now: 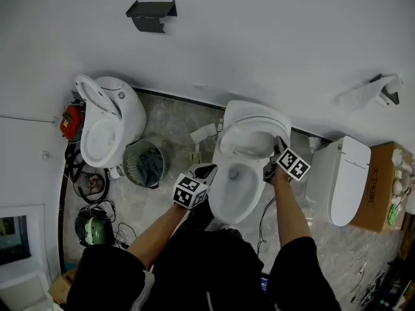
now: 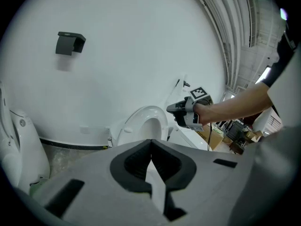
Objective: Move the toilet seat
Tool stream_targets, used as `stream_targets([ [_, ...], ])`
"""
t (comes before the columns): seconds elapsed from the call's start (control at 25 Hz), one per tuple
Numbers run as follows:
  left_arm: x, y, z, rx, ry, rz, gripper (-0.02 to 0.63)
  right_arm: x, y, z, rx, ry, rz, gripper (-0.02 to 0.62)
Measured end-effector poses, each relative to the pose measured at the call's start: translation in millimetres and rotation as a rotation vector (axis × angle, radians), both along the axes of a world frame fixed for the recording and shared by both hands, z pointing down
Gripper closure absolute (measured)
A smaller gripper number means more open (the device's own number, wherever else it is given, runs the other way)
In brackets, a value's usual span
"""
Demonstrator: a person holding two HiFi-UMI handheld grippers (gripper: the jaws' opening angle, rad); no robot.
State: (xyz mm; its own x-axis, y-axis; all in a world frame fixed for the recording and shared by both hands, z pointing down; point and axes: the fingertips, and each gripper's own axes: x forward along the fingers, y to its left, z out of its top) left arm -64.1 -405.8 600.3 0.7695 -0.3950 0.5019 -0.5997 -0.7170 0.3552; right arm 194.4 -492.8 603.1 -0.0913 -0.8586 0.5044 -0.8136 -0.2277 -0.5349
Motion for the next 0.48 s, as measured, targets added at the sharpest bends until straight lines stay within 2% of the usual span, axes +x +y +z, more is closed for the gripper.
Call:
stream_targets([
  [0.12, 11, 14, -18, 0.033, 0.021, -0.017, 0.606, -5, 33, -19, 0.014, 0.089, -0.077, 0.592],
  [0.32, 30, 44, -49, 0.098, 0.030, -0.013, 0.606, -29, 92, -63, 0.075, 0.313, -0.255, 0.594],
  [0.48, 49, 70, -74, 0.160, 0.029, 0.017, 0.606, -40, 137, -95, 0.147, 0.360, -0.304, 0.594],
])
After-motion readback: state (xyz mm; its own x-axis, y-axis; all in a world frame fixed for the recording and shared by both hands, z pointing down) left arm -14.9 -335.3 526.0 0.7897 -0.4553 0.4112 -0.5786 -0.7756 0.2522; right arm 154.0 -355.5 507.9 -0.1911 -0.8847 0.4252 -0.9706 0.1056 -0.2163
